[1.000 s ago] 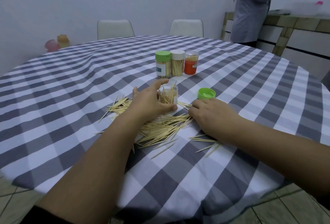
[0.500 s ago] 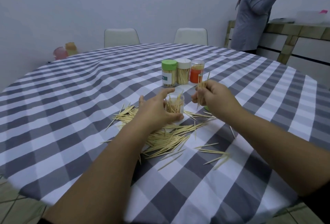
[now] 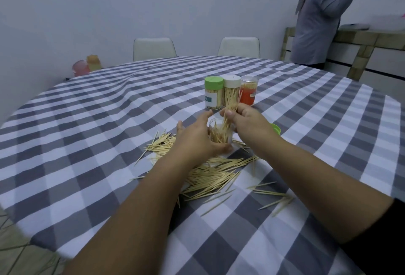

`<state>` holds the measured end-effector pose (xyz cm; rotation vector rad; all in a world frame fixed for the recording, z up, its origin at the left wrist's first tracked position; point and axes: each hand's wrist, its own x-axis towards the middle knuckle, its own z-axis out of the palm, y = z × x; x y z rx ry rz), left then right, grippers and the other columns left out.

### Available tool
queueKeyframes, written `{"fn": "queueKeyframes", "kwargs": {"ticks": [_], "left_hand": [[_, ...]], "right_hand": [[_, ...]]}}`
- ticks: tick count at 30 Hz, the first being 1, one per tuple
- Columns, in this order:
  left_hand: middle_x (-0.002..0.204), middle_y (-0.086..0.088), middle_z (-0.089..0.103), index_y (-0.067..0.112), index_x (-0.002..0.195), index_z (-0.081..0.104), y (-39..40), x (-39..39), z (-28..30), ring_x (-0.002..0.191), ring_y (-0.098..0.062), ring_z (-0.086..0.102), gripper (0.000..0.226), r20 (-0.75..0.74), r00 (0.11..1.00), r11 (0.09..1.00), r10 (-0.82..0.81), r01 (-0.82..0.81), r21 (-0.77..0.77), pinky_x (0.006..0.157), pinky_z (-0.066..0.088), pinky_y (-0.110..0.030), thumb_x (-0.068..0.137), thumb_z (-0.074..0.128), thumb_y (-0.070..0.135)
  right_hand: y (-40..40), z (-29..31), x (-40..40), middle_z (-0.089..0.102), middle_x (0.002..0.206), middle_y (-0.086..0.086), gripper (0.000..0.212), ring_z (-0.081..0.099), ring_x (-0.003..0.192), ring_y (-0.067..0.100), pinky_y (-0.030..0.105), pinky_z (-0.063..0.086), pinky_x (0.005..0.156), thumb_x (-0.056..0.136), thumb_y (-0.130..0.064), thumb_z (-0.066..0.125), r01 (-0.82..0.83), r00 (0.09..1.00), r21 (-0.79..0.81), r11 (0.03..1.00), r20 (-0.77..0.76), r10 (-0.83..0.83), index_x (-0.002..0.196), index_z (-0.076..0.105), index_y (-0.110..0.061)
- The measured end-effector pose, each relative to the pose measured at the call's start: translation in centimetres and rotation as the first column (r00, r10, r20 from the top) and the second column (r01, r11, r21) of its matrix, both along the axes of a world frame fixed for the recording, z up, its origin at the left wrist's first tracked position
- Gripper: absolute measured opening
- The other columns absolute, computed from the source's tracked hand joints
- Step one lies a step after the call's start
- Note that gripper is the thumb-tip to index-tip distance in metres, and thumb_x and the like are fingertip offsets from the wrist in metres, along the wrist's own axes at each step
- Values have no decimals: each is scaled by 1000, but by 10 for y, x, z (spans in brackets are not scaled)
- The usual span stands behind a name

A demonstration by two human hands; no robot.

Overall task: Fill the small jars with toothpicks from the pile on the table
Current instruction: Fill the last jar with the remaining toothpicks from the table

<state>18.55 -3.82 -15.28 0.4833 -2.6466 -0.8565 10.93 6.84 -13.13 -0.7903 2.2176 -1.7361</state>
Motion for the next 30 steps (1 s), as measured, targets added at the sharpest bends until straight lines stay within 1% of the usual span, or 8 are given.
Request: {"fn": "queueKeyframes", "kwargs": {"ticks": [6, 9, 12, 15, 18, 23, 26, 30], "left_hand": [[128, 0, 61, 28, 147, 22, 1, 0, 1, 135, -16, 38, 93, 12, 1000, 1000, 3, -3, -8, 118, -6, -47, 73, 73, 51], [129, 0, 61, 27, 147, 21, 2, 1, 3, 135, -17, 39, 92, 15, 1000, 1000, -7, 7, -18, 118, -6, -47, 74, 73, 50], [135, -2, 56, 25, 149, 18, 1, 3, 4, 137, -19, 37, 96, 54, 998, 1000, -20, 21, -18, 118, -5, -49, 74, 72, 52], [134, 2, 57, 25, 149, 15, -1, 7, 11, 134, -18, 40, 103, 146, 987, 997, -71, 72, -1, 116, -4, -52, 70, 74, 54], [144, 2, 46, 21, 151, 13, 3, 16, 23, 139, -20, 33, 103, 239, 967, 994, -86, 101, -50, 117, -3, -52, 73, 69, 59], [150, -3, 38, 16, 146, 33, 15, 42, 36, 134, -21, 37, 80, 296, 952, 951, -76, 159, -266, 108, 33, -35, 82, 63, 55], [147, 0, 42, 23, 148, 30, 24, 60, 35, 128, -18, 43, 74, 387, 910, 926, -147, 264, -269, 103, 38, -30, 85, 63, 45], [152, -3, 32, 21, 151, 16, 36, 69, 23, 134, -19, 34, 91, 525, 832, 857, -177, 393, -333, 110, 32, -31, 80, 64, 48]], "right_hand": [[6, -7, 3, 59, 123, -7, 32, 51, 87, -4, 15, 37, 68, 102, -29, 38, -46, 998, -21, 999, 49, 47, 128, 55, -26], [10, -9, 4, 50, 139, -6, 37, 48, 113, 3, 15, 39, 81, 101, -32, 38, -103, 995, -16, 995, -2, 103, 137, 47, -28], [15, -13, 4, 41, 147, -5, 50, 41, 129, 9, 23, 36, 99, 97, -37, 47, -180, 972, 150, 972, -127, 200, 145, 34, -29], [15, -16, 4, 43, 146, 1, 66, 45, 129, 14, 27, 38, 104, 90, -27, 63, -158, 952, 234, 959, -221, 211, 147, 30, -24], [15, -18, 4, 48, 139, 2, 70, 54, 117, 16, 22, 45, 90, 86, -19, 68, -130, 956, 194, 972, -235, 175, 146, 32, -27], [27, -22, 3, 50, 133, 0, 72, 53, 116, 16, 29, 51, 89, 83, -23, 71, -102, 964, 161, 982, -228, 138, 144, 33, -27], [32, -28, 7, 51, 134, -1, 71, 52, 118, 17, 42, 48, 97, 83, -24, 71, -57, 969, 106, 993, -235, 80, 143, 35, -26], [34, -32, 13, 50, 133, -1, 67, 52, 114, 15, 38, 46, 98, 84, -25, 70, -13, 953, 88, 996, -301, 39, 142, 37, -25]]}}
